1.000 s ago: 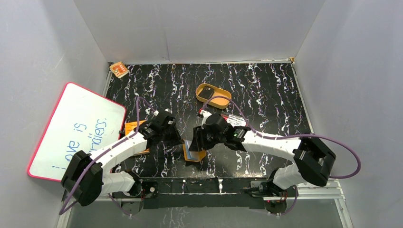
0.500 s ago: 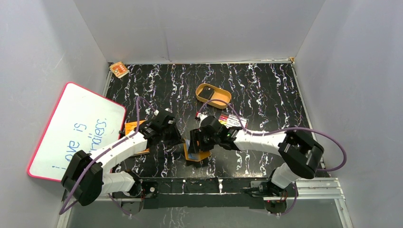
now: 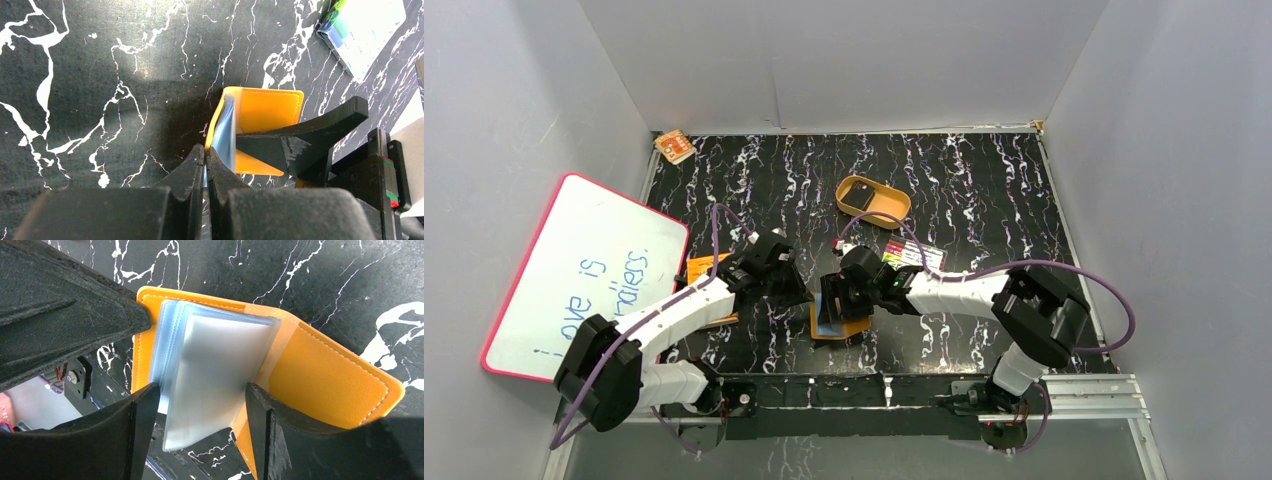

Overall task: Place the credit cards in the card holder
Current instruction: Open the card holder at the center of the board.

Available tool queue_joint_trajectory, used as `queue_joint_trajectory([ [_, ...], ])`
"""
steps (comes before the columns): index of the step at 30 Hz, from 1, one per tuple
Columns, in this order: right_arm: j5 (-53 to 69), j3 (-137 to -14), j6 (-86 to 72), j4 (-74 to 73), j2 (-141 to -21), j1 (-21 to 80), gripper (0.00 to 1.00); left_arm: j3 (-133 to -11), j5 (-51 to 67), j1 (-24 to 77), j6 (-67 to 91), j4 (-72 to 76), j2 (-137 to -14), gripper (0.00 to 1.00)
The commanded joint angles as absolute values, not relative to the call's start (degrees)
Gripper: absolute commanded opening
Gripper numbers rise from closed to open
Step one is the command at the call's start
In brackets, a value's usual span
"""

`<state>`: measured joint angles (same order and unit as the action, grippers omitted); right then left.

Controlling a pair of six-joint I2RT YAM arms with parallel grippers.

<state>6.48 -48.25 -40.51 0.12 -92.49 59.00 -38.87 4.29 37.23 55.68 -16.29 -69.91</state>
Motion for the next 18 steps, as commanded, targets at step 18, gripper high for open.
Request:
queue_joint_trajectory([
  [18,4.35,-50.17,-42.31,0.09,-93.18,59.57,0.79,-38.05,5.65,37.33,55.60,-16.51,-69.26,0.00],
])
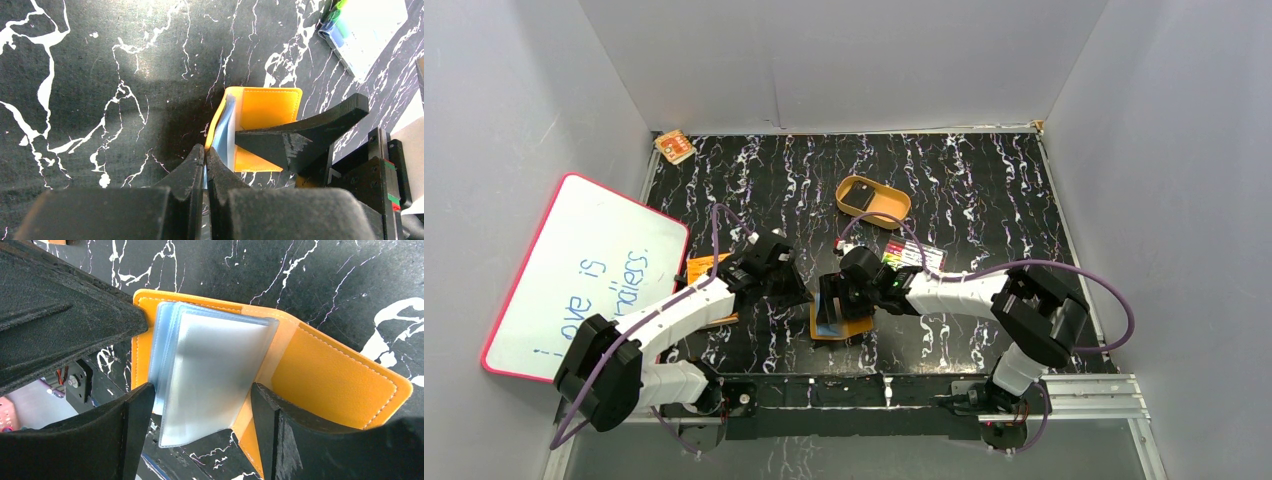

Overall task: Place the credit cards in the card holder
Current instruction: Open the card holder at the center of the board.

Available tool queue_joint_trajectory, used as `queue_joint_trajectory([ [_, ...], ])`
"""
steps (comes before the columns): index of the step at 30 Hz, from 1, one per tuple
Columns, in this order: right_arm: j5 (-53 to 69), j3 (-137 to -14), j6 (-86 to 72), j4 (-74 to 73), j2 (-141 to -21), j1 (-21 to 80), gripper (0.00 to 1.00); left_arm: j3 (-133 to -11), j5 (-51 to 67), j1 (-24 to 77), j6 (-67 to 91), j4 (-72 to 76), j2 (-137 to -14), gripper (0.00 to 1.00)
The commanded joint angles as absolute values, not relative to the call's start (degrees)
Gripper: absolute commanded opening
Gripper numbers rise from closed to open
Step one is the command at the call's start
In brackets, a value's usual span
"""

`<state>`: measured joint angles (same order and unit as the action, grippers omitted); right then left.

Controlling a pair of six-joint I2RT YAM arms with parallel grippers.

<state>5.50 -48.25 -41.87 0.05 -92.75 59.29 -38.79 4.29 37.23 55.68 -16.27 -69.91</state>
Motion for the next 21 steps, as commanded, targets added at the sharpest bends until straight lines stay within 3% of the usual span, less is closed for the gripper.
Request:
queue_joint_trajectory([
  [1,4.43,-50.23,-42.36,0.09,-93.51,59.56,0.78,-38.12,5.63,37.34,55.63,-16.45,-69.20,0.00],
  [21,-5.59,-42.27,-46.42,-6.33,-87.60,59.54,0.25,-35.95,3.75,37.35,54.04,-14.45,-71.55,0.00],
])
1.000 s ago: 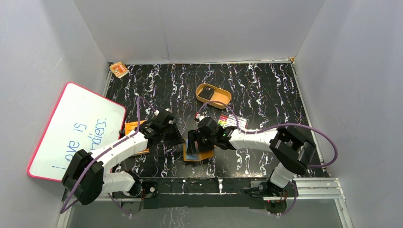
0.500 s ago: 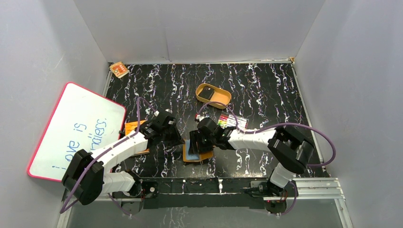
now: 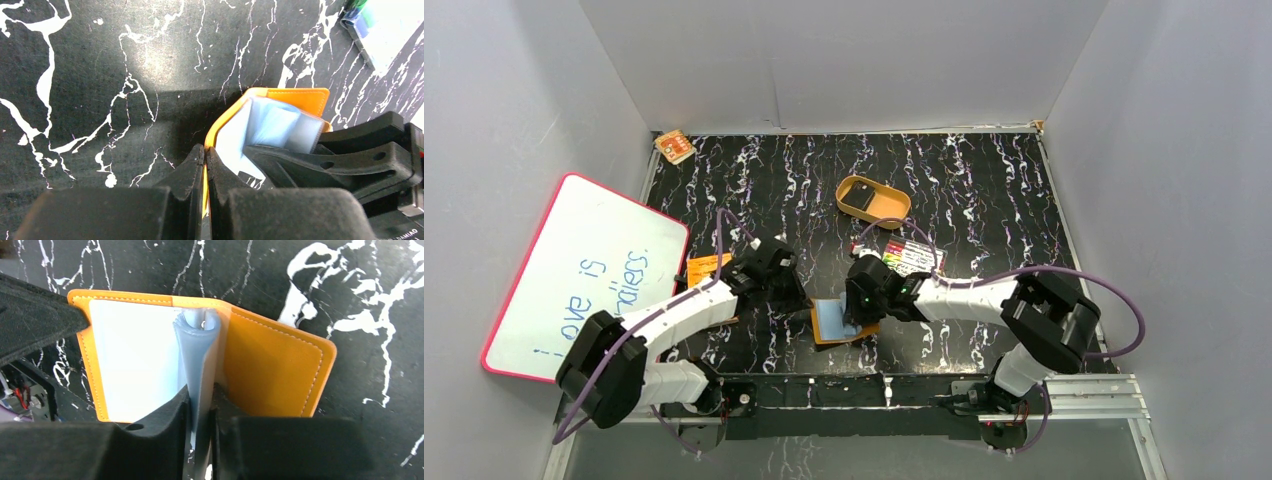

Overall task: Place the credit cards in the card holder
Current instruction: Open the card holder at the center of the board.

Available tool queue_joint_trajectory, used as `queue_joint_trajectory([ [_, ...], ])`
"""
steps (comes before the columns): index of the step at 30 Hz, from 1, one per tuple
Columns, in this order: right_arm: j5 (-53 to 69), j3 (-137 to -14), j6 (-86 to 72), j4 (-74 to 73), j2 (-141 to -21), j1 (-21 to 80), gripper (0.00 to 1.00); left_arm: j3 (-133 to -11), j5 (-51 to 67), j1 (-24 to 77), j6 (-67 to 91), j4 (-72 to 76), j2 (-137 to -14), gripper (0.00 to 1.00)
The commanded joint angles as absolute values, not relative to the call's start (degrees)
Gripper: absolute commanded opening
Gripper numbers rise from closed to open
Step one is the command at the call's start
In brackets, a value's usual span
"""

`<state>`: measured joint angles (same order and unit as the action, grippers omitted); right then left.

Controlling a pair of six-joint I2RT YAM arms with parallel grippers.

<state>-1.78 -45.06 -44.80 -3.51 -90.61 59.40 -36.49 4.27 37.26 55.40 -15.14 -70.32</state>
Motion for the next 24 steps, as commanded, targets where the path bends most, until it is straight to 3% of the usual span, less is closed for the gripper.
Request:
queue_joint_trajectory([
  [1,-5.75,-41.63,-46.76,-6.20,-87.17,59.57,0.20,-35.95,3.63,37.34,53.92,-14.08,-72.19,0.00],
  [3,-5.86,-40.39,-47.54,-6.06,-86.22,59.59,0.03,-36.15,3.37,37.35,53.49,-12.96,-73.88,0.00],
  [4,-5.95,-40.04,-47.97,-6.06,-85.93,59.53,0.00,-36.39,3.41,37.35,53.19,-12.52,-74.66,0.00],
  [10,-5.71,-38.32,-50.72,-5.27,-84.53,59.59,0.00,-40.34,1.87,37.35,51.39,-12.95,-78.51,0.00],
  [11,-5.76,-38.24,-51.05,-5.29,-84.47,59.59,0.00,-40.98,1.30,37.35,50.97,-13.52,-78.26,0.06],
  [14,-6.06,-38.45,-51.72,-5.47,-84.46,59.57,0.00,-41.57,-1.01,37.35,50.30,-14.78,-75.51,0.42],
  [16,-6.26,-38.64,-52.01,-5.51,-84.42,59.59,0.00,-41.34,-1.73,37.34,50.19,-15.42,-73.06,0.59],
  [19,-6.21,-38.89,-52.58,-5.26,-84.39,59.59,0.00,-40.70,-1.10,37.35,50.57,-15.99,-69.61,0.67],
  [24,-5.67,-39.11,-53.09,-4.68,-84.51,59.59,0.00,-38.02,6.25,37.66,53.78,-10.79,-65.68,0.68],
])
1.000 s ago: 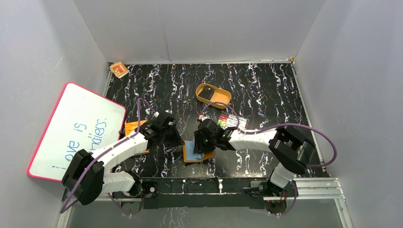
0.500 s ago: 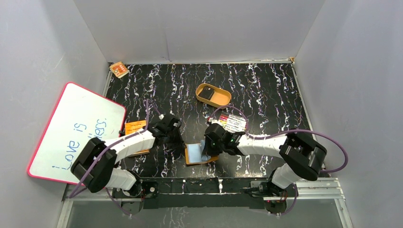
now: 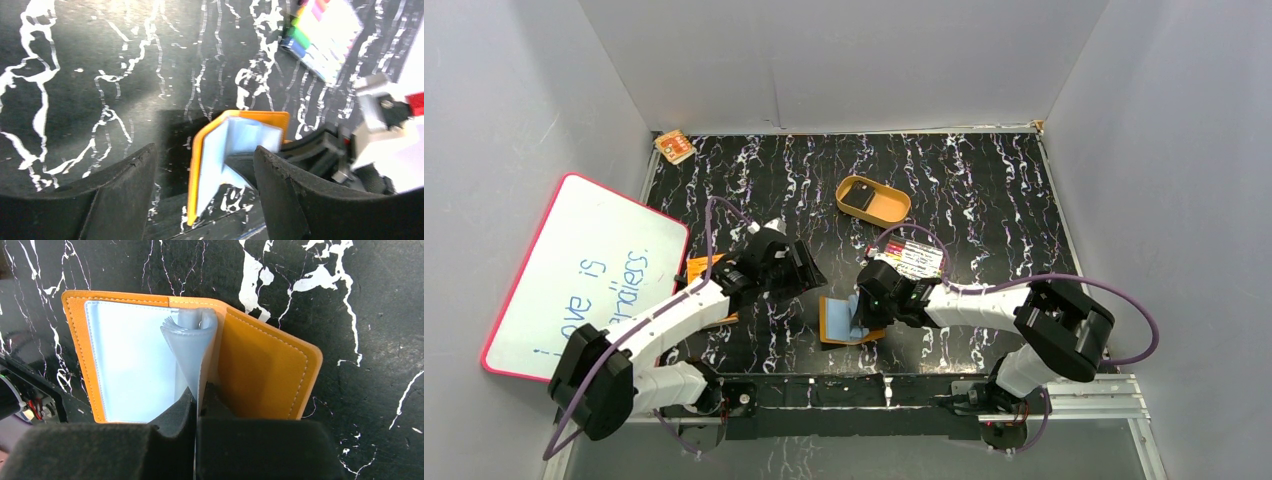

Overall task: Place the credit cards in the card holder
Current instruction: Open the card holder at the center of the board.

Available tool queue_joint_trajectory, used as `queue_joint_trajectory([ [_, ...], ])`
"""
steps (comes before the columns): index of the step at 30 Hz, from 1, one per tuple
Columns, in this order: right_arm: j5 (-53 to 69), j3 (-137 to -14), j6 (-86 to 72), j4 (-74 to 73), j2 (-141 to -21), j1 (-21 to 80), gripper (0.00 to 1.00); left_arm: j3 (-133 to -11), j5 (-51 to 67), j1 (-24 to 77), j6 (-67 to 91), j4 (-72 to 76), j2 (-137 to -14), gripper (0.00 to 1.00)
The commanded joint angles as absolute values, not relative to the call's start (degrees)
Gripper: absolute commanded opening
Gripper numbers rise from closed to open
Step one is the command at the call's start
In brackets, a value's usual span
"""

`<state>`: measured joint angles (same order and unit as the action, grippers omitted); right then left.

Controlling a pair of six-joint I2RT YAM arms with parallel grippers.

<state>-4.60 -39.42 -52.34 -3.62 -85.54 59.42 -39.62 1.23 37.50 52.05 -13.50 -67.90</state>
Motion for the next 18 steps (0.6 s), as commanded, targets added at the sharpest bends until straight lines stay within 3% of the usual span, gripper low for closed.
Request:
queue_joint_trajectory([
  [1,-5.55,-39.11,-53.09,-4.50,-84.50,59.55,0.00,-37.93,6.85,37.70,53.87,-10.53,-66.34,0.67],
  [9,-5.20,-38.32,-53.76,-3.29,-83.11,59.49,0.00,-33.74,9.32,37.77,54.65,-7.58,-67.41,0.63],
  [18,-4.07,-36.43,-54.92,-1.48,-82.49,58.93,0.00,-29.59,12.99,37.79,55.33,-3.54,-68.30,0.51],
])
